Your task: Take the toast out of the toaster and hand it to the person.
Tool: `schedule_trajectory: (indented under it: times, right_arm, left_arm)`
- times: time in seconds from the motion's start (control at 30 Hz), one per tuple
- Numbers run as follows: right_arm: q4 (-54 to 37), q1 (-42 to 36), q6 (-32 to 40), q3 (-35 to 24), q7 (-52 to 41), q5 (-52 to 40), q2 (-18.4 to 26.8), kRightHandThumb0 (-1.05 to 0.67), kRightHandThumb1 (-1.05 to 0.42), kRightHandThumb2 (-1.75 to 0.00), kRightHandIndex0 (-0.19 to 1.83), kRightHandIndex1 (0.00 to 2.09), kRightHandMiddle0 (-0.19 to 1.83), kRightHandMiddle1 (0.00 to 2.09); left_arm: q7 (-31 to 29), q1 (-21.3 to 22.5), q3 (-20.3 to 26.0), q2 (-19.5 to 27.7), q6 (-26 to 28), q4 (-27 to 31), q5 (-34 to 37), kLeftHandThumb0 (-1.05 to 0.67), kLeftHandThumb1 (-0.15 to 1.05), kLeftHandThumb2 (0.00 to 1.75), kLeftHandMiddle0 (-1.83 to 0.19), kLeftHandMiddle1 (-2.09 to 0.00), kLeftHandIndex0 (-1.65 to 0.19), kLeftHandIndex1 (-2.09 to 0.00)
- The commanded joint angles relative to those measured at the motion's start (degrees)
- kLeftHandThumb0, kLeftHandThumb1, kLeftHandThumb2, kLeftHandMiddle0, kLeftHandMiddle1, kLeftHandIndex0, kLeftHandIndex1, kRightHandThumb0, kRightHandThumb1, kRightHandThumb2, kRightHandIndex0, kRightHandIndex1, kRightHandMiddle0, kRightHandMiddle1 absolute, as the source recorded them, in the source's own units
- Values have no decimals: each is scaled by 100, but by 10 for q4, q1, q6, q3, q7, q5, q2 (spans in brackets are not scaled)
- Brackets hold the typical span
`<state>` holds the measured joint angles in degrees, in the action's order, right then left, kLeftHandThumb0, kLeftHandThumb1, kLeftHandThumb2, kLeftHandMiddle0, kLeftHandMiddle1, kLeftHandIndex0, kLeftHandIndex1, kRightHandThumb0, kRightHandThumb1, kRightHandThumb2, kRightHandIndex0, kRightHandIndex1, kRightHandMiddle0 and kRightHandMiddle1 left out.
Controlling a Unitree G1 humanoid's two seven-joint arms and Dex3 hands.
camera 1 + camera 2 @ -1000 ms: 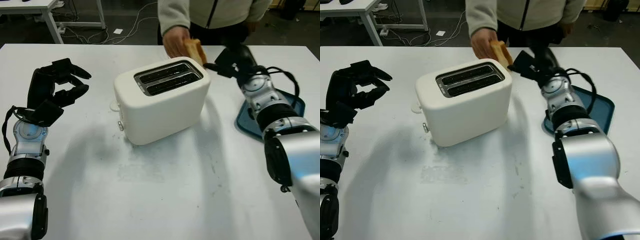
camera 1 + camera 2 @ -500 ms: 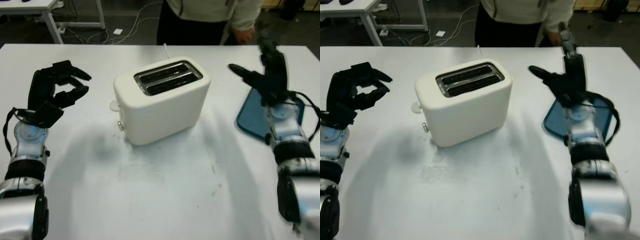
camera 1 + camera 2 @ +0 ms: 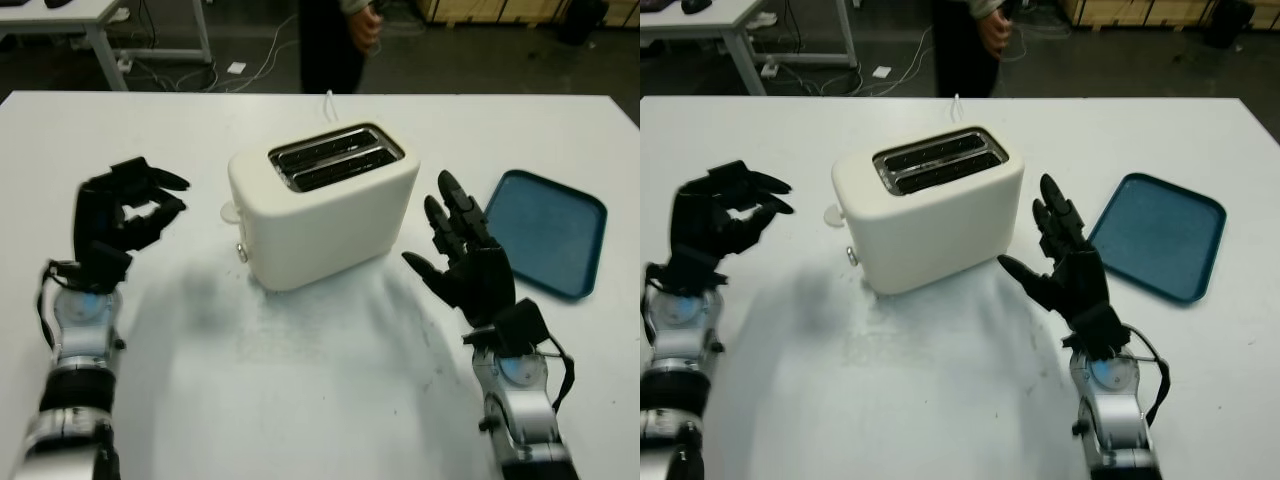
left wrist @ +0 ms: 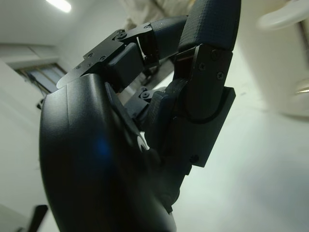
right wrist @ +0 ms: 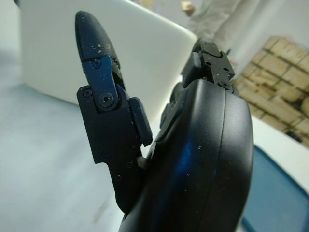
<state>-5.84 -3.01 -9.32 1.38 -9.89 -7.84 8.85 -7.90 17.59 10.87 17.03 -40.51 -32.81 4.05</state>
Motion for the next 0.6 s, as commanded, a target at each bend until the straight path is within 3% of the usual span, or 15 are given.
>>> schedule_trajectory:
  times: [0.0, 0.23, 0.33, 0.57]
  right_arm:
    - [-18, -12, 22, -1, 2, -11, -12, -71, -92, -18, 2, 1, 5, 0]
    - [-18, -30, 30, -10, 28, 1, -38, -68, -92, -24, 4, 2, 6, 1]
    - [-30, -32, 52, -11, 41, 4, -47, -64, -92, -24, 5, 2, 6, 1]
    - [-26, -34, 58, -11, 46, 5, -55, -61, -92, -21, 8, 2, 8, 1]
  left_arm:
    - [7, -26, -5, -15, 9, 18, -1, -105, 91, 2, -108, -74, -103, -57]
    - [-8, -69, -19, -43, 47, 30, 8, -105, 86, 0, -92, -79, -89, -65]
    - [-31, -72, -30, -47, 48, 14, 9, -105, 84, 0, -68, -106, -65, -97]
    - [-33, -78, -26, -58, 57, 37, 13, -105, 85, 0, -36, -145, -33, -140]
